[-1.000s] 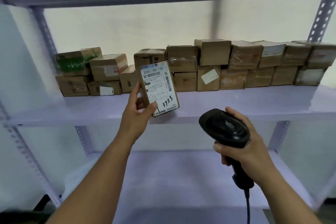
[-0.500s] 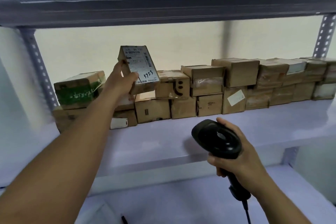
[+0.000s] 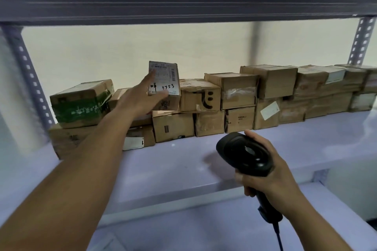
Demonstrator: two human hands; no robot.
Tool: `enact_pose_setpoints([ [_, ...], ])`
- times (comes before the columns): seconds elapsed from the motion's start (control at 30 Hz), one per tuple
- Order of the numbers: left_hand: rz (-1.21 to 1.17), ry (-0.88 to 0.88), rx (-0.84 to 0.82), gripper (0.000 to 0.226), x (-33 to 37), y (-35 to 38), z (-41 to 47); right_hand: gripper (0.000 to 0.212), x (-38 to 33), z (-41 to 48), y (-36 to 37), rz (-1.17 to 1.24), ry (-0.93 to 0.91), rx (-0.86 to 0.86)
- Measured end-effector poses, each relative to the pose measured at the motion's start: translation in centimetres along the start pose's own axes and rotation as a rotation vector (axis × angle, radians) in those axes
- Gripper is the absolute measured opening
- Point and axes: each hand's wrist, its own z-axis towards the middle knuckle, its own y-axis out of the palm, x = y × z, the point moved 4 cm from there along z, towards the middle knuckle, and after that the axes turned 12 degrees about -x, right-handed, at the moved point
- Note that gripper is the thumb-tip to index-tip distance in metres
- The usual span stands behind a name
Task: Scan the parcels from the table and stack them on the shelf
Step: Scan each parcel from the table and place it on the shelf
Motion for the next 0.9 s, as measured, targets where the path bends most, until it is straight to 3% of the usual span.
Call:
enact_pose_setpoints([
  [0.1, 0.090, 0.013, -0.121, 0.088, -0.4, 0.2, -0.3, 0.091, 0.1, 0.3, 0.1, -0.004, 0.001, -0.009],
  [0.23, 0.406, -0.007, -0.015, 0.072, -0.5, 0.2, -0.1, 0.091, 0.4, 0.5, 0.0, 0.009, -0.002, -0.008],
  [0.43, 0.356, 0.004, 0.010, 0.051, -2.0, 0.8, 1.6, 0.090, 0.7, 0.6, -0.3, 0.016, 0.004, -0.002],
  [0.9, 0.381, 0.032, 0.083, 0.074, -2.4, 2.2, 1.3, 0.088, 0.3, -0.8, -0.2, -0.024, 0.018, 0.042],
])
